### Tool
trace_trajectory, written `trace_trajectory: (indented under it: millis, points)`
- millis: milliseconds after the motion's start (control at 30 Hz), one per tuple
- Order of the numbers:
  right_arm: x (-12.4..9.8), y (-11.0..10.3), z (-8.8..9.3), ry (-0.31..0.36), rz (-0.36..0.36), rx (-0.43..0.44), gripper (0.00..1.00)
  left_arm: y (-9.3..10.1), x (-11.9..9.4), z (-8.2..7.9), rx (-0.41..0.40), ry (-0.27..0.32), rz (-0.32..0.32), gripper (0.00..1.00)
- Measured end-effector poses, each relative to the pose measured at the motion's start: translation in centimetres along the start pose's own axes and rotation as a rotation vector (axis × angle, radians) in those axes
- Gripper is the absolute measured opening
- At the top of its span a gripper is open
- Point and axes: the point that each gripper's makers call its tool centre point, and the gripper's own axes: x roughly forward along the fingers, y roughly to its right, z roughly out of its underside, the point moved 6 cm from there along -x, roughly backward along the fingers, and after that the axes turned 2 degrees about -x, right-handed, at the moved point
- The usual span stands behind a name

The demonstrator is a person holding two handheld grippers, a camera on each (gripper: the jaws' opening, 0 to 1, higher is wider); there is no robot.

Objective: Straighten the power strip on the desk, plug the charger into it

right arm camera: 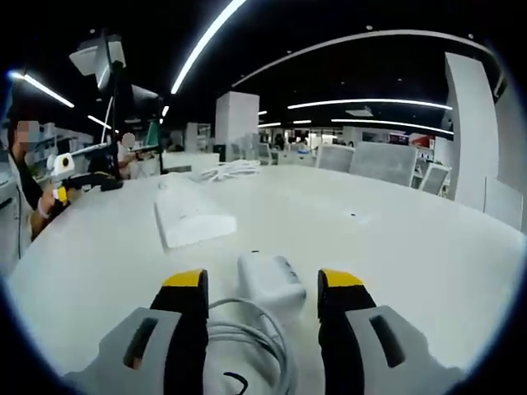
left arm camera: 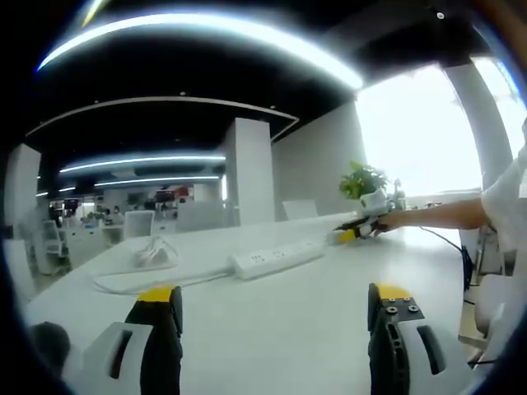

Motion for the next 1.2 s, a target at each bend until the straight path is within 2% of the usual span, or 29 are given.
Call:
trace_trajectory:
  millis: [233, 600, 1200]
  points:
    - [0.0, -0.13, 0.09, -0.005, -0.001, 0.007, 0.46, 0.03, 0.0, -0.13, 0.003, 0.001, -0.001, 0.96]
    - [-0.05, 0.12, 0.17, -0.012, 0.008, 0.018, 0.45, 0.2, 0.07, 0.06, 0.0, -0.003, 0.001, 0.96]
    - [-0.2, 0.66, 0.22, -0.028, 0.057, 0.006, 0.34, 0.28, 0.14, 0.04, 0.001, -0.002, -0.001, 0.96]
